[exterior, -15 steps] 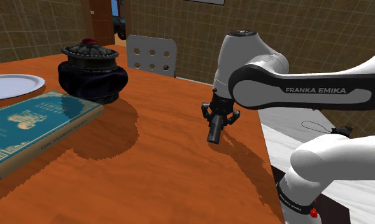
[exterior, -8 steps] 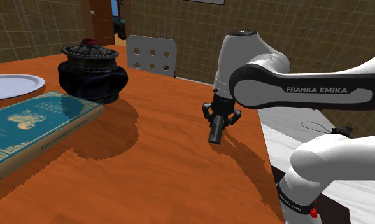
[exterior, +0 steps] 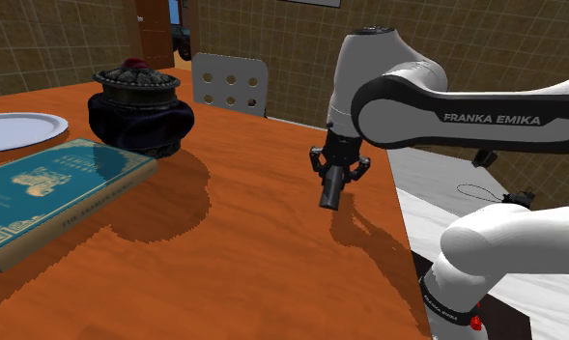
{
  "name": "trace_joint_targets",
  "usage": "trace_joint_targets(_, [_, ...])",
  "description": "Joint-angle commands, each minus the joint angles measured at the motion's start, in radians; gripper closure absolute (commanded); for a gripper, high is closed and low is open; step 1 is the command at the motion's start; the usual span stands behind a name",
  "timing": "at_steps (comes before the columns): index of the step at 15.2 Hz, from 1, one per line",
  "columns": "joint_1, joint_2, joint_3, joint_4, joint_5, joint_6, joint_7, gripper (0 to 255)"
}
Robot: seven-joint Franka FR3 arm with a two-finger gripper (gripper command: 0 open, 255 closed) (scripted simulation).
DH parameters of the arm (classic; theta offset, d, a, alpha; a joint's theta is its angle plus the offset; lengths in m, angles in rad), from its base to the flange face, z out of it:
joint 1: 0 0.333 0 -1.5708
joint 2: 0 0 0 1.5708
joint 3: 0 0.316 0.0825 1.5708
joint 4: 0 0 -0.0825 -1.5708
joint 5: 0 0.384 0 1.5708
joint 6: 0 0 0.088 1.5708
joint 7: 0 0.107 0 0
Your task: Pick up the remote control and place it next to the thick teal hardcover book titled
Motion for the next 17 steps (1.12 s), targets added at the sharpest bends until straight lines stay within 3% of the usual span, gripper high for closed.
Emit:
trace_joint_targets(1, [-0.004, 0.000, -0.011, 0.024, -0.009, -0.024, -0.005, 255])
trace_joint_targets(15, [-0.029, 0.015, -0.067, 0.201, -0.056, -0.186, -0.023, 255])
trace_joint_targets(17, [-0.046, 0.067, -0.012, 0.254, -0.045, -0.180, 0.023, 255])
